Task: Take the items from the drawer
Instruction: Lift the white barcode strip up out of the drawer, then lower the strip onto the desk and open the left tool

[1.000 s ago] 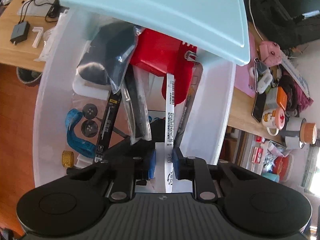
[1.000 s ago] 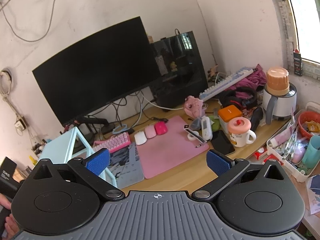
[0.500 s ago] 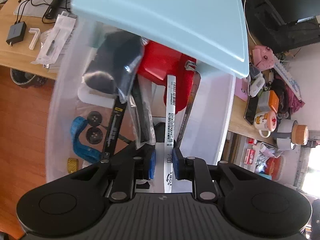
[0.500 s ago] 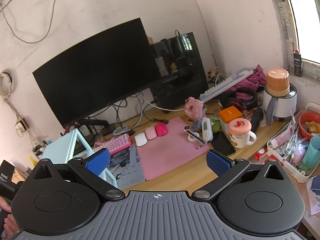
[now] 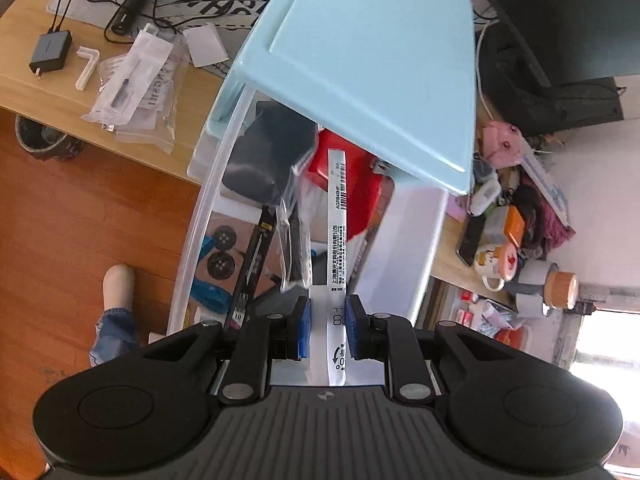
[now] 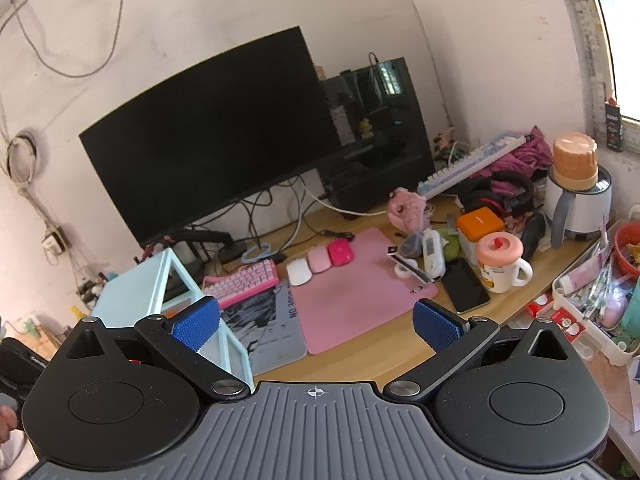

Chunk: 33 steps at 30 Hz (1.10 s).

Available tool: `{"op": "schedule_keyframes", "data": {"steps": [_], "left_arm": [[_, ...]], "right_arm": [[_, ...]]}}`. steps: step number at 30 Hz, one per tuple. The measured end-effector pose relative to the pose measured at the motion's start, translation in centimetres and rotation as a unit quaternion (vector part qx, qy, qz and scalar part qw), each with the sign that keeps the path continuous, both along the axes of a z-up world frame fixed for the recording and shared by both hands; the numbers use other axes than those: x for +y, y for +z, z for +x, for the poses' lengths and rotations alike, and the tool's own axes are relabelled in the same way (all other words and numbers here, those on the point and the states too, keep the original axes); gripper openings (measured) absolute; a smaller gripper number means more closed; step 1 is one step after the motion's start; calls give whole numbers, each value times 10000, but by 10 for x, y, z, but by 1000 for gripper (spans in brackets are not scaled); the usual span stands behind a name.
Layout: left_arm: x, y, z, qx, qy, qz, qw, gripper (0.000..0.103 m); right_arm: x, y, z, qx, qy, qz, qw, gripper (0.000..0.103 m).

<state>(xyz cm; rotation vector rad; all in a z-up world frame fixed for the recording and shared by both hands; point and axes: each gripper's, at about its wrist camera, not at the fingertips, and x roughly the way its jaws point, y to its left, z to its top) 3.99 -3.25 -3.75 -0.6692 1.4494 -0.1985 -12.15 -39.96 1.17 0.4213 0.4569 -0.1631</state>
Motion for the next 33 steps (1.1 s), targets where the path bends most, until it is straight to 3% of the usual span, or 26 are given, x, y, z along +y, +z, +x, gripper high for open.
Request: {"op": "schedule_keyframes", "data": {"steps": [10, 18, 26, 33], "left_arm": [[24, 16, -18, -317, 31, -189, 9993, 18], [53, 41, -36, -754, 335, -316, 9961, 18], [89, 80, -36, -1500, 755, -357, 9852, 18], [139, 80, -3, -1819, 1356, 132, 9738, 18]], "right_arm": [[10, 4, 6, -30, 147, -53, 9999, 103], [21, 11, 16, -57, 353, -132, 9993, 103], [42, 20, 31, -118, 664, -227, 9975, 103], [59, 29, 37, -136, 812, -335, 9960, 103]]}}
